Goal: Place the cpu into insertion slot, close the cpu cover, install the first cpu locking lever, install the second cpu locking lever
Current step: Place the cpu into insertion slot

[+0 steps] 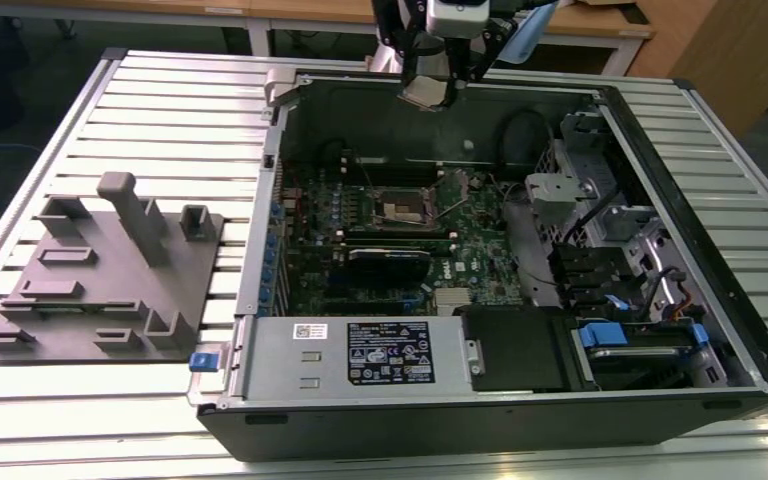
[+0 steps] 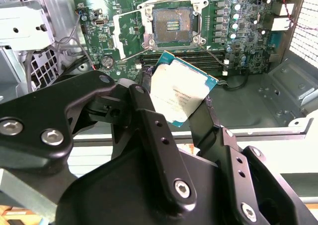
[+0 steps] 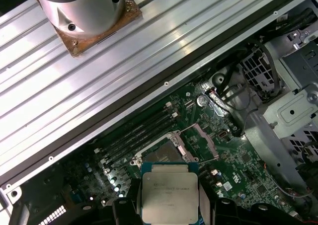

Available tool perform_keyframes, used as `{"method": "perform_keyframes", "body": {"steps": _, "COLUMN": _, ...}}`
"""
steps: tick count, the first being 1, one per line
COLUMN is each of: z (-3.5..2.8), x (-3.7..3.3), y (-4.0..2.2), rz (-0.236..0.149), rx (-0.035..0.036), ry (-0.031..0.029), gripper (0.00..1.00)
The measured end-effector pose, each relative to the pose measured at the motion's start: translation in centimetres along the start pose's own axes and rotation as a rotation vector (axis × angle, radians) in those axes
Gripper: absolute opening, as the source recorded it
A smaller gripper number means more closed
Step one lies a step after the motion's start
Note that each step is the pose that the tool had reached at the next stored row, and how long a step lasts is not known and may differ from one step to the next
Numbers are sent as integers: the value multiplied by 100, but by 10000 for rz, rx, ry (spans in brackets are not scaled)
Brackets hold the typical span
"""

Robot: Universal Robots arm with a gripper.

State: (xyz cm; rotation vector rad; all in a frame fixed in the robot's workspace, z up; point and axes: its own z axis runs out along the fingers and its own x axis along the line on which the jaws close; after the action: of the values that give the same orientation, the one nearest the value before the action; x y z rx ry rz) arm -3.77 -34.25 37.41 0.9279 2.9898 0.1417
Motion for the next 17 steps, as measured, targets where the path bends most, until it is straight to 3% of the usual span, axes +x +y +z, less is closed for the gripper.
{"method": "perform_keyframes", "body": {"steps": 11, "z": -1, "x": -3, "y": -4, "rz": 10, "rx": 1, "ry": -1, "gripper": 54}}
{"method": "perform_keyframes", "body": {"steps": 17, "z": 0, "x": -3, "y": -5, "rz": 198, "rx": -4, "ry": -18, "gripper": 54}}
